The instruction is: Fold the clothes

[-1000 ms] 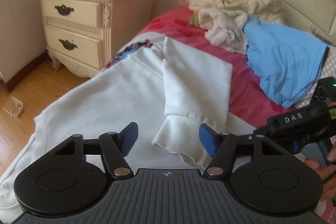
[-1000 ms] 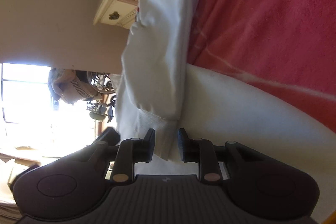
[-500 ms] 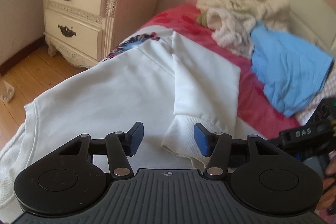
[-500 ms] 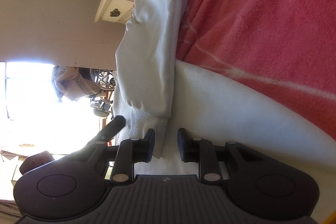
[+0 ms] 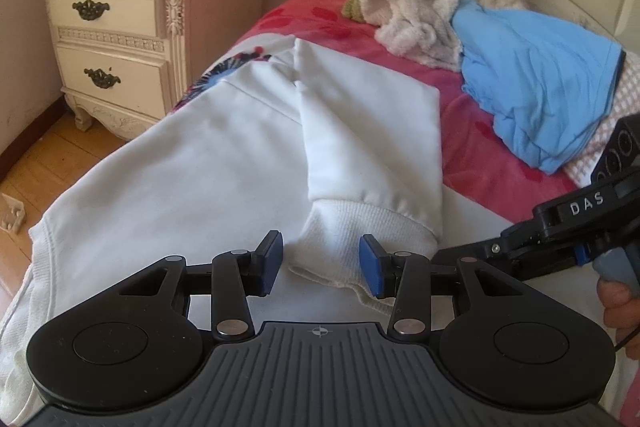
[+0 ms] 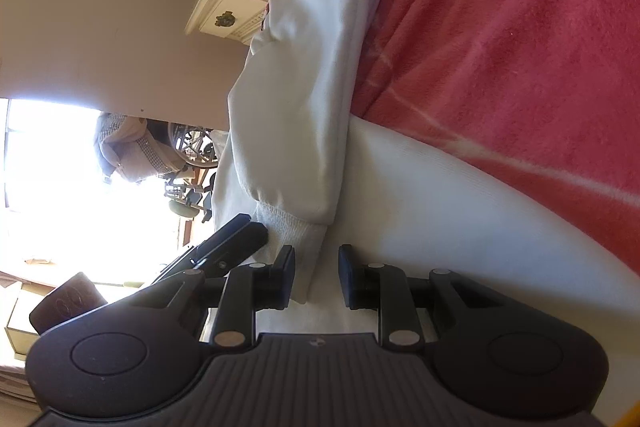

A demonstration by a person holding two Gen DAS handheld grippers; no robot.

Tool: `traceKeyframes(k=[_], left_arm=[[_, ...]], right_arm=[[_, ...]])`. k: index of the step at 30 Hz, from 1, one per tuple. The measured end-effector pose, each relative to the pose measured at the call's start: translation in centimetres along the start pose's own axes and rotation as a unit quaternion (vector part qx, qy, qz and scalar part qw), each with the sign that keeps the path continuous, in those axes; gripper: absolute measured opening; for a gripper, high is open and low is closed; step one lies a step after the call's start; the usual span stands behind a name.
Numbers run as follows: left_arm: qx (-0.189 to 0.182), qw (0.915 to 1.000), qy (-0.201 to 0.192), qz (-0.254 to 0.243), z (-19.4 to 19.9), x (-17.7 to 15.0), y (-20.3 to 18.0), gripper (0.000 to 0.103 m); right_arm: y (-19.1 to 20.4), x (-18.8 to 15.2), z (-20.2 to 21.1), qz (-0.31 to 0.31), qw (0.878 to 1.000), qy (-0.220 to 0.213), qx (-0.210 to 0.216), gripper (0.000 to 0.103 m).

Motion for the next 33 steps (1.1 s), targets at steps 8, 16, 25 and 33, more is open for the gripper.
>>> traceKeyframes(k=[8,16,25,33], left_arm=[[0.007,0.9998,-0.007,0.019,0.2,-0.1,-0.3,0.005],[-0.059,0.9900,-0.038,0.122,2.3,0.0,1.1,0.003],[-0.123,0.9687,-0.077,0.201,4.9,1.4,1.7,0.003],[-0.128,0.9619,-0.076,0.229,4.8,1.1,2.3,0.003]], right_arm=[[-0.4,-0.3,0.4,0.002,1.000,-0.006,0.002,0.025],[0.0,-0.3,0.3,0.003,1.000,-0.016,0.006,0.037],[0.1,-0.1,-0.1,-0.048,0.993,-0.029,0.101,0.067],[-0.3,1.1,-1.5,-0.089,0.975,-0.037,0.198,0.071]])
Point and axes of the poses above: each gripper's, at about its wrist camera, not at the fingertips, and z roughly against the way its jaws point, y to its left, x to its top, the point moved 5 cm from there along -z, roughly the way its jaws point, and after that the axes turned 13 degrees about y, right-handed, at the moved point
